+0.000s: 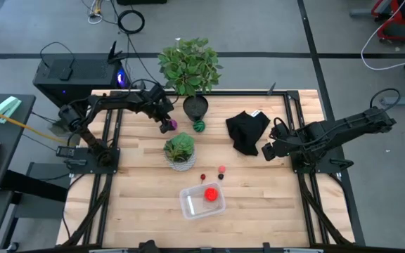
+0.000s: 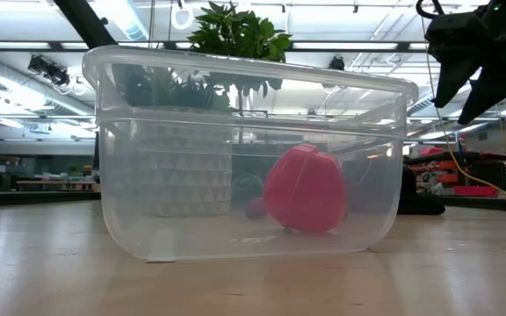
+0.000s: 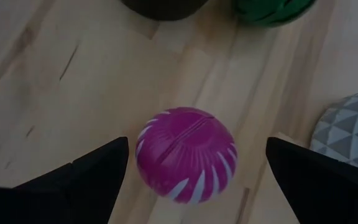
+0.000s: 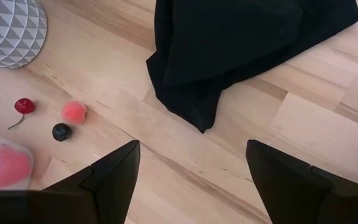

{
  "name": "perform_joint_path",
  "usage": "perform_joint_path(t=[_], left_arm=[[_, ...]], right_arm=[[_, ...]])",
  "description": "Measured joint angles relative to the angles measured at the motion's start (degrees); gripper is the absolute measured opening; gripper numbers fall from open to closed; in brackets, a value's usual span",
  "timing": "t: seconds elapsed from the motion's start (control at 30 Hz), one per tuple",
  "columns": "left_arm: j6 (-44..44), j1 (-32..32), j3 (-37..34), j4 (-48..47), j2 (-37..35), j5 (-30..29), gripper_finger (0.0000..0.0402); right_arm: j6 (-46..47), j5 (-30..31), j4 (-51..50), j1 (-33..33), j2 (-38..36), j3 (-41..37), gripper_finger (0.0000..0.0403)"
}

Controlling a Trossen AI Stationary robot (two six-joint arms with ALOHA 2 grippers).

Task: Pick and placing Produce into tupperware
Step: Put the onion into the transparent bin

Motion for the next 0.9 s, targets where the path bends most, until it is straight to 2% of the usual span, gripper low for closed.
perform_joint_path(t=[0.57, 0.9], left_arm=[[0.4, -3.7, 0.0, 3.4, 1.9, -2.5, 0.0388], [1.0, -4.6, 0.0, 3.3, 1.9, -4.9, 0.0342]], right_arm=[[0.1, -0.1, 0.1, 0.0, 0.0, 0.0, 0.0299], [0.1, -0.1, 0.1, 0.0, 0.0, 0.0, 0.0299]])
